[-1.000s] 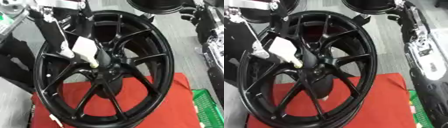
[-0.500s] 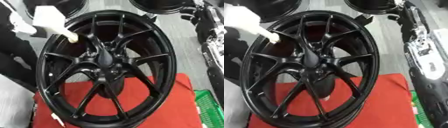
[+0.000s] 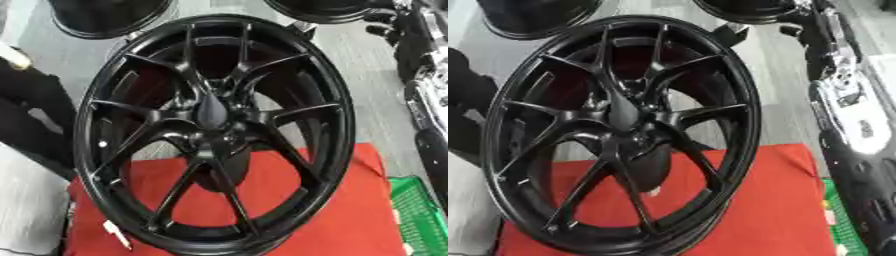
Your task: Pull the pin out of the wheel hub.
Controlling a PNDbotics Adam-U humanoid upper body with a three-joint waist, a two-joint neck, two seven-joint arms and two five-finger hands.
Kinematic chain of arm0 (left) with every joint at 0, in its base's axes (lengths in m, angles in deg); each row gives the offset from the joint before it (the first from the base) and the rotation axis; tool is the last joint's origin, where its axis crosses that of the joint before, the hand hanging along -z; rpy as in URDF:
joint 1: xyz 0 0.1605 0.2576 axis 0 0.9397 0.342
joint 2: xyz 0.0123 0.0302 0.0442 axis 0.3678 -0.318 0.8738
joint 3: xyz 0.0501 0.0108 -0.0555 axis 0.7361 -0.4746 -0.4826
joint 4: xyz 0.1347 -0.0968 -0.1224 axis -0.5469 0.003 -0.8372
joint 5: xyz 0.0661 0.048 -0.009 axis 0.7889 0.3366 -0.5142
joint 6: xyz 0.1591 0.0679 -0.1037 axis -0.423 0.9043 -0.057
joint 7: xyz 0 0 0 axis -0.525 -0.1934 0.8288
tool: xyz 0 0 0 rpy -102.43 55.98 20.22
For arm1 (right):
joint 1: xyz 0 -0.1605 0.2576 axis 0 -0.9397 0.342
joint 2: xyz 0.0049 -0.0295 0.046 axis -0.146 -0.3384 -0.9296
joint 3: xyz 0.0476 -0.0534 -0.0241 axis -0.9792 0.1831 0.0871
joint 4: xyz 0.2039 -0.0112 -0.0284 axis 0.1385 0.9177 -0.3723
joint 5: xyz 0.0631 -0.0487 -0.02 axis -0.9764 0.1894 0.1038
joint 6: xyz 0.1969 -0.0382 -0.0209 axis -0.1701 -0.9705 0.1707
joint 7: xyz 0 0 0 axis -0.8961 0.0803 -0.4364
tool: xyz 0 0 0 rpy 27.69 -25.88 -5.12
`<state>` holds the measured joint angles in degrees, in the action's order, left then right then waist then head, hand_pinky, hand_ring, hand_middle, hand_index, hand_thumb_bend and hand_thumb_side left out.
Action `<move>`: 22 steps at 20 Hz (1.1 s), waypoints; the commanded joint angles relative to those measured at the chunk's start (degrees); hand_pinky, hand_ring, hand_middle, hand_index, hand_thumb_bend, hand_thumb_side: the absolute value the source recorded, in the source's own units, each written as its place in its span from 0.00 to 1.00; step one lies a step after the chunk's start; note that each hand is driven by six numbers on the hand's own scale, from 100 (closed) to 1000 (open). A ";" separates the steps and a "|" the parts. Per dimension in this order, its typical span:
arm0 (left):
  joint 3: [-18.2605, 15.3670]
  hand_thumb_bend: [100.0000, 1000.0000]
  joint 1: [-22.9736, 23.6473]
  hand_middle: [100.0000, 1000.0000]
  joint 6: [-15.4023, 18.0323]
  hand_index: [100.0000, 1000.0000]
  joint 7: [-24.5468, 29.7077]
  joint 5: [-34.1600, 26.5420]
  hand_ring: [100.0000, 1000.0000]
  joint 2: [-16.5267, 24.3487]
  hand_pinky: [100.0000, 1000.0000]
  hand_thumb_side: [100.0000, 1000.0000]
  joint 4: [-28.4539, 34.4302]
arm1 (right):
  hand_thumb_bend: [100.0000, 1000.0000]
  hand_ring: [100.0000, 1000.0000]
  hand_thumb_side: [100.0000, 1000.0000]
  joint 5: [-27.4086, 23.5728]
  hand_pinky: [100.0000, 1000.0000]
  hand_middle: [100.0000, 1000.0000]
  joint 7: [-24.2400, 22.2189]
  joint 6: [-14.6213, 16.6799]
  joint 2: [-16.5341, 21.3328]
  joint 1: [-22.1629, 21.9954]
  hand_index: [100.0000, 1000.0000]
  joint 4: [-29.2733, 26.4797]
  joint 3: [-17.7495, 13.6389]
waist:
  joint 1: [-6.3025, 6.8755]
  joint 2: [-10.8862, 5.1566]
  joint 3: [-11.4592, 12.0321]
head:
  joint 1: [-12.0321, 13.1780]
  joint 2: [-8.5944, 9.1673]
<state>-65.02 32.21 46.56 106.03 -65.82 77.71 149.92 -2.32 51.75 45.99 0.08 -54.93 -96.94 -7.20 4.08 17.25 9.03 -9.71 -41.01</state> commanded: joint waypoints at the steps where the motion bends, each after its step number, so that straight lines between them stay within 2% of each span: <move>1: -3.61 0.38 2.36 0.31 -0.17 0.32 -3.06 -1.01 0.44 3.36 0.50 0.00 -1.56 | 0.00 0.73 0.70 -0.30 0.78 0.70 0.39 0.11 1.94 0.61 0.71 -0.93 -0.72 | -0.15 -0.82 0.24 | 0.23 0.36; 2: -4.04 0.37 3.43 0.36 -0.20 0.38 -3.94 -1.34 0.47 3.51 0.53 0.00 -2.28 | 0.00 0.73 0.71 -0.32 0.78 0.70 0.45 0.12 1.98 0.58 0.71 -0.93 -0.76 | -0.19 -0.80 0.30 | 0.24 0.37; 3: -4.15 0.49 4.42 0.42 0.08 0.44 -4.28 -1.71 0.51 3.70 0.57 0.00 -2.92 | 0.00 0.73 0.70 -0.33 0.78 0.70 0.49 0.13 2.01 0.58 0.71 -0.94 -0.79 | -0.24 -0.75 0.33 | 0.29 0.33; 4: -4.09 0.56 5.21 0.50 0.81 0.54 -3.89 -2.29 0.57 3.86 0.63 0.00 -3.51 | 0.00 0.73 0.70 -0.33 0.78 0.70 0.50 0.13 2.05 0.58 0.71 -0.93 -0.80 | -0.27 -0.72 0.31 | 0.39 0.21; 5: -4.03 0.63 5.71 0.63 1.75 0.66 -3.09 -3.12 0.66 3.99 0.69 0.00 -4.33 | 0.00 0.73 0.70 -0.37 0.78 0.70 0.49 0.13 2.13 0.59 0.71 -0.91 -0.79 | -0.28 -0.71 0.32 | 0.52 0.08; 6: -4.00 0.72 5.92 0.70 2.78 0.72 -2.24 -3.89 0.71 4.17 0.73 0.00 -5.33 | 0.00 0.73 0.70 -0.42 0.78 0.70 0.46 0.14 2.25 0.56 0.71 -0.90 -0.78 | -0.27 -0.71 0.33 | 0.64 0.01; 7: -4.12 0.80 5.91 0.72 3.69 0.76 -1.82 -4.11 0.73 4.31 0.74 0.04 -6.25 | 0.00 0.73 0.70 -0.45 0.78 0.70 0.46 0.14 2.34 0.50 0.71 -0.88 -0.80 | -0.28 -0.70 0.36 | 0.75 0.02; 8: -4.30 0.84 5.89 0.73 4.40 0.78 -1.77 -3.92 0.74 4.33 0.75 0.16 -7.07 | 0.00 0.73 0.70 -0.45 0.78 0.70 0.47 0.14 2.38 0.46 0.71 -0.86 -0.80 | -0.31 -0.67 0.37 | 0.86 0.10; 9: -4.30 0.85 5.98 0.74 4.85 0.81 -1.51 -3.40 0.75 4.36 0.76 0.25 -7.77 | 0.00 0.73 0.70 -0.44 0.78 0.70 0.47 0.12 2.39 0.44 0.71 -0.84 -0.79 | -0.33 -0.62 0.35 | 0.95 0.18; 11: -4.03 0.86 6.03 0.76 4.99 0.84 0.38 -1.00 0.77 4.51 0.78 0.32 -8.87 | 0.00 0.73 0.71 -0.46 0.78 0.70 0.44 0.06 2.38 0.45 0.71 -0.83 -0.75 | -0.32 -0.57 0.27 | 1.14 0.22; 14: -4.15 0.83 5.67 0.78 5.38 0.86 2.17 0.52 0.77 3.96 0.78 0.40 -9.41 | 0.00 0.73 0.71 -0.47 0.78 0.70 0.41 0.02 2.35 0.47 0.71 -0.82 -0.71 | -0.39 -0.56 0.23 | 0.87 0.24; 17: -3.78 0.73 5.55 0.78 6.10 0.82 4.22 -0.76 0.77 3.67 0.78 0.51 -9.31 | 0.00 0.73 0.71 -0.47 0.78 0.70 0.40 -0.02 2.37 0.46 0.71 -0.80 -0.71 | -0.37 -0.55 0.18 | 1.05 -0.18; 18: -3.85 0.61 5.47 0.78 6.42 0.81 4.50 -1.64 0.77 3.49 0.77 0.55 -9.08 | 0.00 0.73 0.71 -0.48 0.78 0.70 0.41 -0.02 2.37 0.46 0.71 -0.80 -0.72 | -0.38 -0.55 0.18 | 1.02 -0.25; 20: -4.03 0.55 5.38 0.78 6.72 0.80 4.04 -3.72 0.76 2.95 0.77 0.58 -8.46 | 0.00 0.73 0.71 -0.38 0.78 0.70 0.55 -0.07 2.36 0.46 0.71 -0.76 -0.79 | -0.41 -0.54 0.16 | 0.96 -0.28; 21: -4.24 0.45 5.25 0.76 6.67 0.78 3.19 -4.52 0.74 2.57 0.74 0.56 -8.02 | 0.00 0.73 0.71 -0.32 0.78 0.70 0.71 -0.16 2.33 0.46 0.71 -0.72 -0.83 | -0.43 -0.55 0.17 | 0.93 -0.27; 22: -4.57 0.40 5.01 0.74 6.35 0.78 1.55 -5.17 0.72 2.04 0.71 0.57 -7.52 | 0.00 0.73 0.71 -0.31 0.78 0.70 0.86 -0.22 2.31 0.46 0.71 -0.71 -0.86 | -0.45 -0.57 0.20 | 0.89 -0.29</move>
<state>-68.12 38.11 52.88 108.31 -70.08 78.35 141.48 -2.40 52.31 45.85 0.76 -54.97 -96.95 -7.57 3.70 17.49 9.17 -8.74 -41.21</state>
